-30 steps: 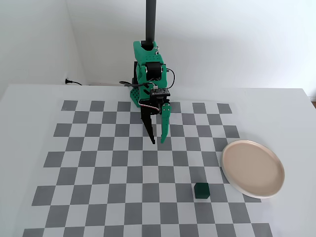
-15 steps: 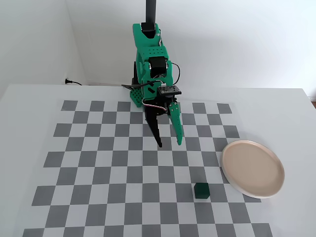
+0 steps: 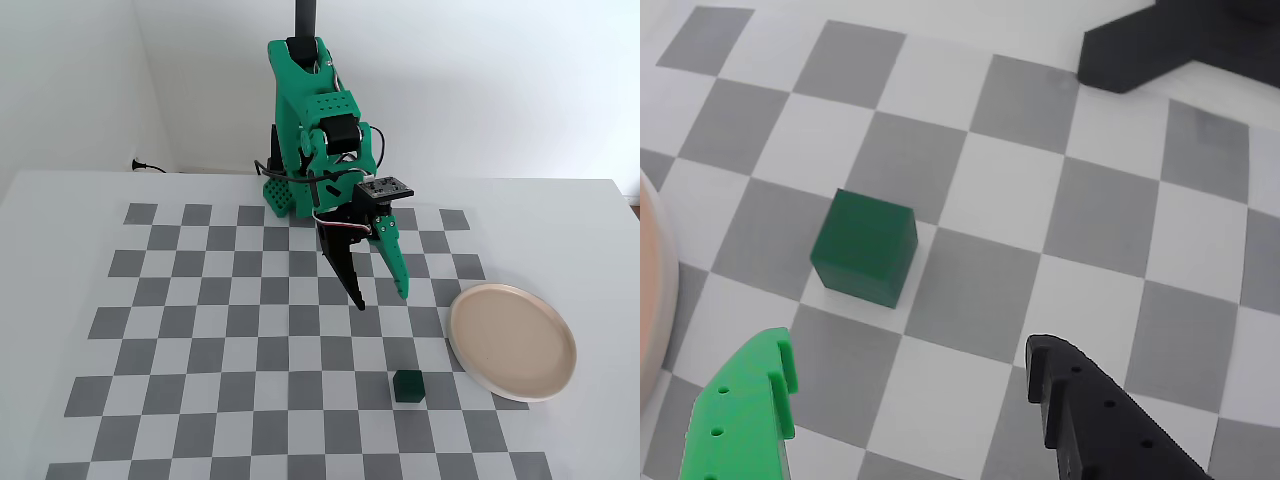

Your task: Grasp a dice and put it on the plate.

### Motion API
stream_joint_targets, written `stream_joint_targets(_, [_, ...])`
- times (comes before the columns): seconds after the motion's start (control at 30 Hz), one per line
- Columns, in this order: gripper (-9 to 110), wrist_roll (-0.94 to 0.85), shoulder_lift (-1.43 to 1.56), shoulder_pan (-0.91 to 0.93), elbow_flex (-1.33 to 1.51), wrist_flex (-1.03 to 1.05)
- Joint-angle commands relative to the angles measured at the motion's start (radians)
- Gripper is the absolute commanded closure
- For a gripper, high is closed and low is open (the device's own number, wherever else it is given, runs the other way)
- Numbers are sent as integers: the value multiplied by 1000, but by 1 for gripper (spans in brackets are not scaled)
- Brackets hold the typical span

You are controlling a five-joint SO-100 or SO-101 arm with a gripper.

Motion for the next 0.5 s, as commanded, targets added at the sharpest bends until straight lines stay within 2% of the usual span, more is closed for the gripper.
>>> stream_joint_targets(0.0, [82,-14,-58,-26,-147,-26])
stream_joint_targets(0.47, [81,3,-367,-77,-376,-58])
